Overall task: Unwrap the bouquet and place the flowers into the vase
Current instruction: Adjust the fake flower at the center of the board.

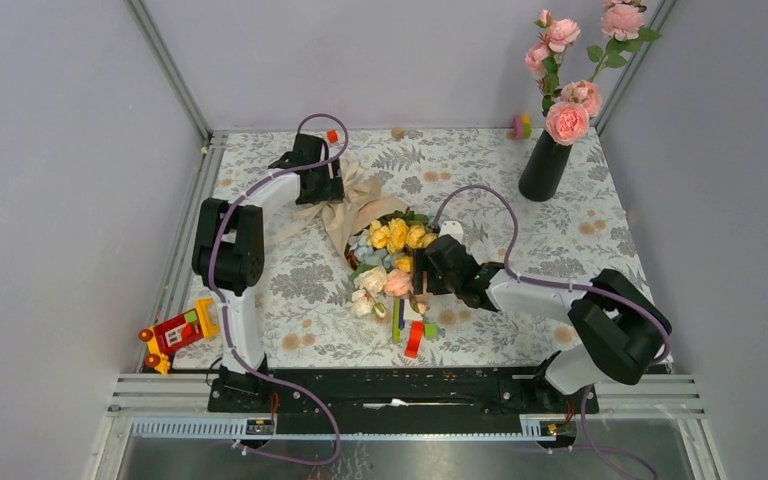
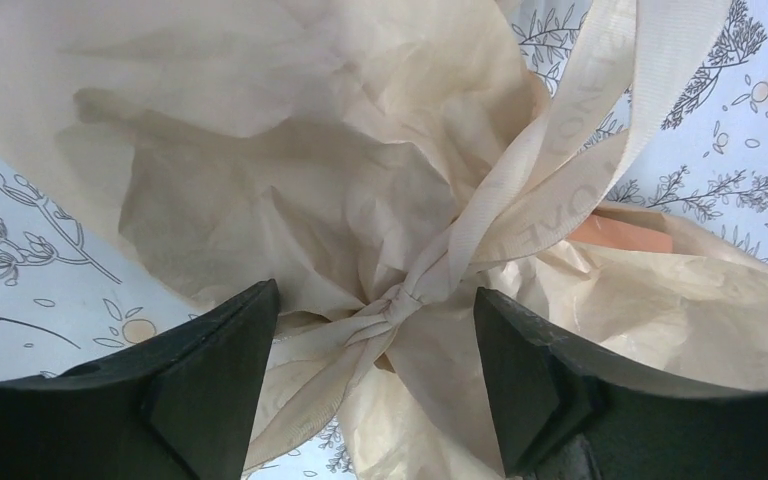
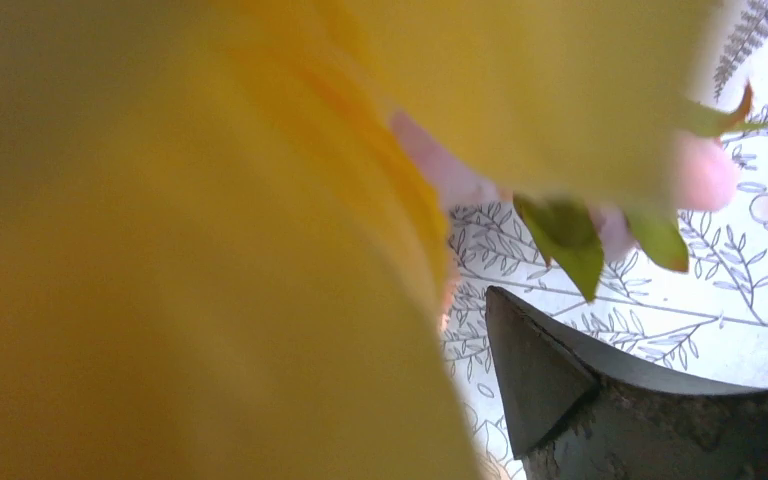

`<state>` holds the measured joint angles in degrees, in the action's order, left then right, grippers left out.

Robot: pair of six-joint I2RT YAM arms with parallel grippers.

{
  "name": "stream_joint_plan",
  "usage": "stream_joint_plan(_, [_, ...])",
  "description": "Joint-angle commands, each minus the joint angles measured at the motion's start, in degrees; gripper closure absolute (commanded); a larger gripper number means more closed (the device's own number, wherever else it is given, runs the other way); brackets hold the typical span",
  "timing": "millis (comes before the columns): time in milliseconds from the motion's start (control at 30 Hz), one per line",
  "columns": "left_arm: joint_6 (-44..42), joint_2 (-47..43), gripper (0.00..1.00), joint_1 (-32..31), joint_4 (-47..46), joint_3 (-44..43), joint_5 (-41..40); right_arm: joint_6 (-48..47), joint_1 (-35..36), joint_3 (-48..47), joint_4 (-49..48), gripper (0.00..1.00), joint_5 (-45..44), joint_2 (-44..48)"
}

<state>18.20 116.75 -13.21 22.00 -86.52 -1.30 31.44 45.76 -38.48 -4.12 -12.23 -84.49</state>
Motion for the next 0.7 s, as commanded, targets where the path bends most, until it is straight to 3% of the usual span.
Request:
stream_joint_plan(0, [8.2, -2.5, 0.28, -0.8, -0.1, 2.3, 4.2, -2.6, -1.1, -4.9, 1.9, 0.22, -4.9, -2.8])
stream_joint_plan(367, [12.3, -9.6, 0.28, -4.7, -3.9, 12.0, 6.9, -5.8, -13.6, -12.6, 3.2, 0.23, 6.1, -8.4])
stream_joint_plan(533, [11.4, -14.6, 0.24, -5.3, -3.2, 13.6, 7.4, -9.2, -15.6, -15.3, 6.1, 0.22, 7.6, -9.3])
stream_joint_plan(667, [8.8, -18.0, 0.18, -4.7, 0.8, 11.3, 4.3, -12.3, -15.8, -15.8, 9.6, 0.15, 6.7, -5.7])
